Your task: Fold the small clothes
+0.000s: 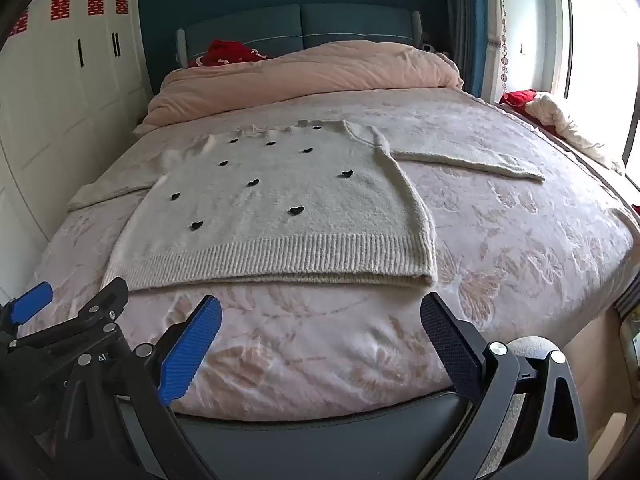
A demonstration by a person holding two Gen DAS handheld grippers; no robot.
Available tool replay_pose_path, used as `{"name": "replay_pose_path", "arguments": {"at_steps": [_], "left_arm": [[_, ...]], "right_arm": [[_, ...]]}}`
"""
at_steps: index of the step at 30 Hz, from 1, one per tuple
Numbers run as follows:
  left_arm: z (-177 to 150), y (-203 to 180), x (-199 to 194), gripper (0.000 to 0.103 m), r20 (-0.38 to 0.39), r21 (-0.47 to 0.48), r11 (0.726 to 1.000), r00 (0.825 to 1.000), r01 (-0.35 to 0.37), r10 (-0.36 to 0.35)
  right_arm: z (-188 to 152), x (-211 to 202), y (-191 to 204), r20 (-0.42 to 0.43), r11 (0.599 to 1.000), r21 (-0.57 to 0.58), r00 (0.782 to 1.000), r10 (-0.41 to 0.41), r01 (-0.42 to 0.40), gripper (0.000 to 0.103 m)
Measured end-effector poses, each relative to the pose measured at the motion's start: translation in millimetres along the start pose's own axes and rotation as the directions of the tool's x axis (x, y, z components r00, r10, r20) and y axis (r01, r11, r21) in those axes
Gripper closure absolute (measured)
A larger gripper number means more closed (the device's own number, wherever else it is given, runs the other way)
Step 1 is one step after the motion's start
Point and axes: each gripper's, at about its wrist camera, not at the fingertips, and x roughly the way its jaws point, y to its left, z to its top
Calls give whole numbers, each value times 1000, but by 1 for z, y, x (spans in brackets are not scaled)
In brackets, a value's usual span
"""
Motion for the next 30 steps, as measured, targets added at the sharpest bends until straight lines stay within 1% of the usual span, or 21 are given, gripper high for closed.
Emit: {"name": "replay_pose_path", "arguments": {"at_steps": [4,5,30], "left_arm": [[0,0,0,5,6,9,1000,1000,-9,9],[0,1,0,5,3,6,1000,1000,-5,5],[-4,1,-3,5,14,16,1000,1000,-18,18]], "right_arm": [[1,1,-4,-8,1000,22,1000,5,-4,5],[0,1,2,-3,1000,-8,1000,6,-6,5],[-2,1,3,-10,1000,-7,1000,2,-2,5]]}}
